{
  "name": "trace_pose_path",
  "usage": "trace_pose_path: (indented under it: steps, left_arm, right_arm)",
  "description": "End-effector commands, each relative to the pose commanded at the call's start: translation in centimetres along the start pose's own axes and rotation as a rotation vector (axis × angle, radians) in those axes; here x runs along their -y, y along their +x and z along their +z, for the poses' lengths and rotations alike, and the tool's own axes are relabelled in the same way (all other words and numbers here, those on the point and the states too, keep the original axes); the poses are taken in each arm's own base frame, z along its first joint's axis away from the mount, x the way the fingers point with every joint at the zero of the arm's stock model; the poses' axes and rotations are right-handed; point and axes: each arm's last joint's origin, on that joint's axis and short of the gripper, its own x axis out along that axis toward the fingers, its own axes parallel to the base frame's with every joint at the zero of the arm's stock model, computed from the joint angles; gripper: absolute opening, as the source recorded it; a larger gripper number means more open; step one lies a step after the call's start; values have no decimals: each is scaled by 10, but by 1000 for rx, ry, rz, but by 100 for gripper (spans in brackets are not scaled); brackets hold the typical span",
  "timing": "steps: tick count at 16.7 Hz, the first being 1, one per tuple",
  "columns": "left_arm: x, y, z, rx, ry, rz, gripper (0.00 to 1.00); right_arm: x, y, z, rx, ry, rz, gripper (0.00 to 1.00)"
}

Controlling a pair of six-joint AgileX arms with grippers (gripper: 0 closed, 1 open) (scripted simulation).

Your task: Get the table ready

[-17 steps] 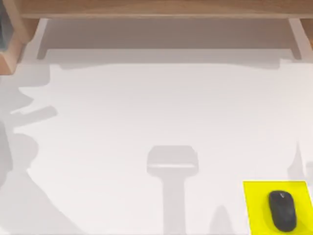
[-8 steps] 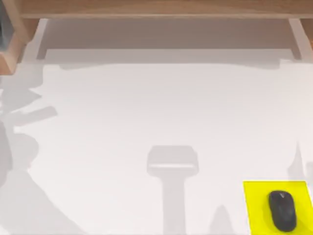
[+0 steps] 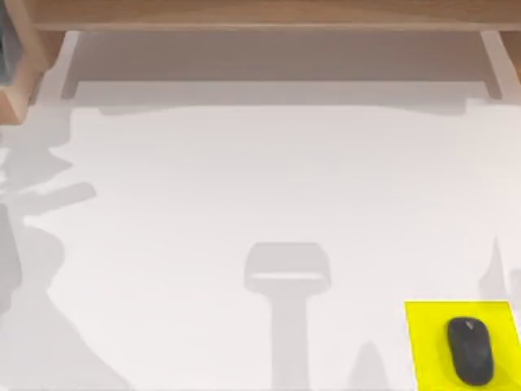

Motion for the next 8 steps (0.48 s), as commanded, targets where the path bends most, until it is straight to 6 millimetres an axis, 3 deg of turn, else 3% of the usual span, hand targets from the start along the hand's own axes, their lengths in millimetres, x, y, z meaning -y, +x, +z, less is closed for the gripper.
trace_pose_path:
  steps: [8]
  left_arm:
    - [14,-39,1,2,3,-5,100]
  right_arm:
    - [0,0,0,0,0,0,100]
